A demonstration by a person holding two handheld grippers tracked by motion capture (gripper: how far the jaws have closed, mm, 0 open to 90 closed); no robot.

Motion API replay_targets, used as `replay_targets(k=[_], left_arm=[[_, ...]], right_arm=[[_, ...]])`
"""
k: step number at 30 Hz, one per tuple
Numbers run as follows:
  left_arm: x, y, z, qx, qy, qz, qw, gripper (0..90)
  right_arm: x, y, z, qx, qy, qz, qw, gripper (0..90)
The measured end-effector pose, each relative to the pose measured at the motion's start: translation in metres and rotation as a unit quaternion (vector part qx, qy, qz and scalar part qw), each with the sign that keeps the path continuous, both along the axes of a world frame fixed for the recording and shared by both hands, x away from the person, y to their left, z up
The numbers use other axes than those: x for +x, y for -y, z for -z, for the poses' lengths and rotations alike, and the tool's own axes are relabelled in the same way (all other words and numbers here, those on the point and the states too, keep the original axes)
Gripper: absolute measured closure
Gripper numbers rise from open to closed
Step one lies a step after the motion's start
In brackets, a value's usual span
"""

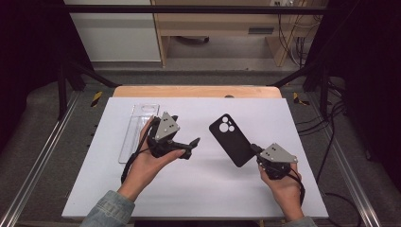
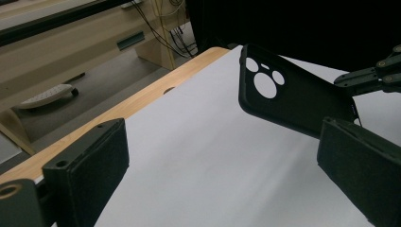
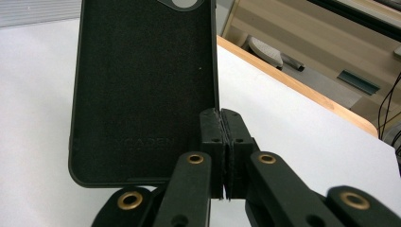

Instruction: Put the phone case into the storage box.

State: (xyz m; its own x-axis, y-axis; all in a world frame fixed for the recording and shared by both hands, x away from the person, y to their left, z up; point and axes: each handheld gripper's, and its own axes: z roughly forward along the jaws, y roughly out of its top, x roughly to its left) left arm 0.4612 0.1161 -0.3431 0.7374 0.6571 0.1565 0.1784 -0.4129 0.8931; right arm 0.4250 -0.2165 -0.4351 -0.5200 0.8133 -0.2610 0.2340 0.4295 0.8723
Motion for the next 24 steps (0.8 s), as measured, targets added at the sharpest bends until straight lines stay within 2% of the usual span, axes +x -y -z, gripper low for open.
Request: replay_targets(k=[9,24], left_arm=[[0.005,0.008,-0.001,-0.002,-0.003,0.005,1.0000,2.7],[0.011,0.018,-0.005,0.007,-0.003,0.008,0.9999,3.0]], right_arm=[[0.000,-0.001,0.000,-0.001,0.001,-0.001,1.0000,89.2],[-0.001,-0.002,-0.001,-0.004,0.005,-0.002,1.0000,89.2]])
